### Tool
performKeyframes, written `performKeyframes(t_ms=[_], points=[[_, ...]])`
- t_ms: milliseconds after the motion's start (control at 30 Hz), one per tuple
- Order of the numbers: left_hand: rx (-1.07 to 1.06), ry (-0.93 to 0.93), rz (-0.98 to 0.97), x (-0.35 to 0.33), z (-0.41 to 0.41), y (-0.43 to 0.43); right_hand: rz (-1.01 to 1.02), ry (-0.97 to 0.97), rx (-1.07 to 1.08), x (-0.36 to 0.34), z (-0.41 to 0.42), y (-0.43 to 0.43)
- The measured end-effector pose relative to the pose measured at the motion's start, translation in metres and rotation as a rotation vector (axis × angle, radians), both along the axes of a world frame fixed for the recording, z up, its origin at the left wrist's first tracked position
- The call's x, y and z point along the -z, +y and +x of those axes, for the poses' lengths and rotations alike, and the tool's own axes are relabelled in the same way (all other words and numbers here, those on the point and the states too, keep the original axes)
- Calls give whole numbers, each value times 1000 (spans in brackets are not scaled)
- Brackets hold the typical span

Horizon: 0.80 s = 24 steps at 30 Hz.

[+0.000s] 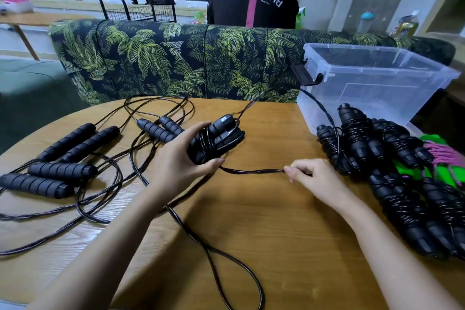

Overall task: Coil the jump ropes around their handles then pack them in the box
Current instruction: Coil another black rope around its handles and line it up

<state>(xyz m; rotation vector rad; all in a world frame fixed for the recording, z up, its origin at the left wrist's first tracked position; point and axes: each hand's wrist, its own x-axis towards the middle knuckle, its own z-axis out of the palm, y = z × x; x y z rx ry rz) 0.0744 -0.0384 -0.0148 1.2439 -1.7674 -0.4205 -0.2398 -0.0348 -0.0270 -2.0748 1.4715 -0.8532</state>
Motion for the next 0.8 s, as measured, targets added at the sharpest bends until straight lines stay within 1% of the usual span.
performKeyframes(t_ms=[167,267,300,367,433,467,500,600,667,800], points=[[20,-95,-50,-10,4,7,91,-94,-33,-24,8,-17],[107,-214,-128,-21,1,16,195,-109,-8,-42,13,-31],[145,-293,-178,-25,-3,21,213,-99,7,-49,17,-36],[205,-512,-313,-33,-15,28,200,-74,33,-64,29,-45],[145,-750,-444,-36,-30,32,124,-57,51,-82,45,-47],[84,-819,-471,-35,-35,32,62,-61,60,-91,54,-44],[32,-850,-471,-35,-39,32,-2,-61,68,-99,62,-38],[-101,-857,-452,-32,-37,28,-173,6,63,-106,81,-4],[-163,-795,-401,-32,-35,24,-218,46,65,-94,87,22],[-189,-702,-296,-32,-34,21,-207,-56,61,-65,81,51]])
